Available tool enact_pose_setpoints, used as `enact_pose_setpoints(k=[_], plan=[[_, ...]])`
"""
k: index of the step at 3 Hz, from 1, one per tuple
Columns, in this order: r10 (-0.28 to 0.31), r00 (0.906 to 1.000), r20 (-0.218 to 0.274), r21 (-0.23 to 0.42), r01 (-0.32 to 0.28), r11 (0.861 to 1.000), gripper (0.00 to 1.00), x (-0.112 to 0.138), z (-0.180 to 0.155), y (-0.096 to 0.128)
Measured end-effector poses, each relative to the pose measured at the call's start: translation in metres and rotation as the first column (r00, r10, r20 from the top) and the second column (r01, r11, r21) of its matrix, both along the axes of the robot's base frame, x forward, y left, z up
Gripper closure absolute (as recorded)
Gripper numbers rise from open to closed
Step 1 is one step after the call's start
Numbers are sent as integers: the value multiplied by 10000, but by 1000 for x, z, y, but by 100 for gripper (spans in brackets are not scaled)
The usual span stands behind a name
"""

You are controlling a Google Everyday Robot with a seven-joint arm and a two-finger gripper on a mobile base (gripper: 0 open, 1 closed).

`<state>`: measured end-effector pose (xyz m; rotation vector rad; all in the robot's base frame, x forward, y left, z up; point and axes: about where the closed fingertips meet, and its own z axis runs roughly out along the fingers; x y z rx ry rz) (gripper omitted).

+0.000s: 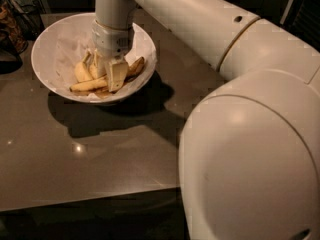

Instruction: Pick banana from white bowl

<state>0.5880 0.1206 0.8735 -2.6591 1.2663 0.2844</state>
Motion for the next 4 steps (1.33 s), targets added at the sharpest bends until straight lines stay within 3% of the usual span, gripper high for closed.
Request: enact_pose_setpoints(k=[1,2,3,4], plan=[[-258,9996,152,79,257,9996,100,-3,8,2],[-612,9940,904,356,582,9977,100,-22,53,3],[-612,9940,904,357,582,9977,100,-23,53,3],[-710,9934,901,536,663,9964,100,-42,69,3]])
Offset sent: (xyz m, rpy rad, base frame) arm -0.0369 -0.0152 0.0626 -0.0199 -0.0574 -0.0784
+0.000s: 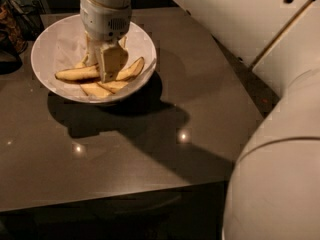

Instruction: Pick banana from white bowl

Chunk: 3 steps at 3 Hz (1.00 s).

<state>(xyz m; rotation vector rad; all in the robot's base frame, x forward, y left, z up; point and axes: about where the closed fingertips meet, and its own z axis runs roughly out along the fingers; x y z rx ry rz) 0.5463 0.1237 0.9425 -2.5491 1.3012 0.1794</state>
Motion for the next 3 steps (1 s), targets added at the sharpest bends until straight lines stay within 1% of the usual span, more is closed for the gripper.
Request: enact_pose_setpoints(k=[1,2,3], plan=[[-150,9998,139,492,143,9987,100,-50,33,-16],[-159,9997,192,547,149,9984,100,-50,34,-14],[-315,9995,77,553,310,9980,100,-68,39,-20]])
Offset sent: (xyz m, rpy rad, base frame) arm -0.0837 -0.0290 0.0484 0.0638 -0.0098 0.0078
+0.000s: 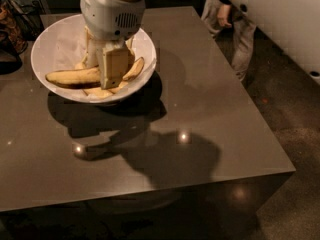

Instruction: Pick banana from white bowl

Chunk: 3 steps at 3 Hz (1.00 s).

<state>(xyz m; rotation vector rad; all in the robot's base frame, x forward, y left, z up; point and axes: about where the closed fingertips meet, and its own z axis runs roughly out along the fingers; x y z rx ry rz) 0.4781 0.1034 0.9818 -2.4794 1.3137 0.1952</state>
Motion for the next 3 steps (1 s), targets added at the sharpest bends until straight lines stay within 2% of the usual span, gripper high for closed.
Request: enact_pose_setpoints(k=[2,3], plan=[[-627,9974,-367,26,628,9980,100,-55,4,-22],[-1158,9904,-752,25,1163,9932,100,-94,-9,-38]])
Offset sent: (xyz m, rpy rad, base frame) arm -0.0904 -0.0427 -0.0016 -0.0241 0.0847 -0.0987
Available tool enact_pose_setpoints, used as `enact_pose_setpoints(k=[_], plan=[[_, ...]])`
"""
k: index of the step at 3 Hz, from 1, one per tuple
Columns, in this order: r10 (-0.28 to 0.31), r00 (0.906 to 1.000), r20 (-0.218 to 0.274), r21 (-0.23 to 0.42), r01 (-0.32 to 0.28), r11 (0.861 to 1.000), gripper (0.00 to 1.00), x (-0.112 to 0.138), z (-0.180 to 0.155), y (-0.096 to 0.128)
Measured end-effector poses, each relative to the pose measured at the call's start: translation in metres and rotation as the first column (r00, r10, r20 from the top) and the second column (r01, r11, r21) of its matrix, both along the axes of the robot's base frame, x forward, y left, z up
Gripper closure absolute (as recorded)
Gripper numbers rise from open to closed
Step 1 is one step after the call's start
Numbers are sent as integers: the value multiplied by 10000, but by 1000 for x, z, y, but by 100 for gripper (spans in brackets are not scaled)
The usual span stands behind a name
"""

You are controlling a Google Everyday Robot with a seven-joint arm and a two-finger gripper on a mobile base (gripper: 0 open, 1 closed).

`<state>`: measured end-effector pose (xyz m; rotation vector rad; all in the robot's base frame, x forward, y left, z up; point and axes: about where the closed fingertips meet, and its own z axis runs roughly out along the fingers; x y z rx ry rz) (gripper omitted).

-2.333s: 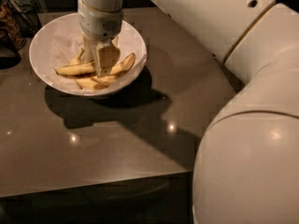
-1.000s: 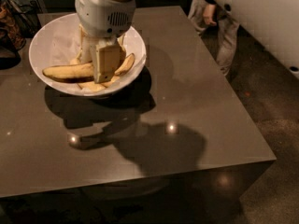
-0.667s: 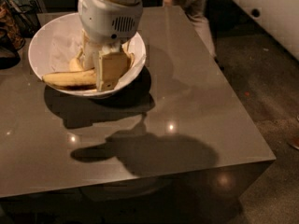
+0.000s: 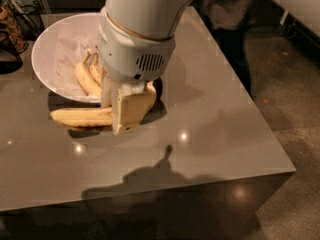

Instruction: Pick banana from white bowl

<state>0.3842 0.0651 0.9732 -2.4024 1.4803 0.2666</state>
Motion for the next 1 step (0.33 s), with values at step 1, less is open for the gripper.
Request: enact_pose_setpoints(k=[1], plan=[[-1,10000,2,-5,1,10000,100,0,0,0]])
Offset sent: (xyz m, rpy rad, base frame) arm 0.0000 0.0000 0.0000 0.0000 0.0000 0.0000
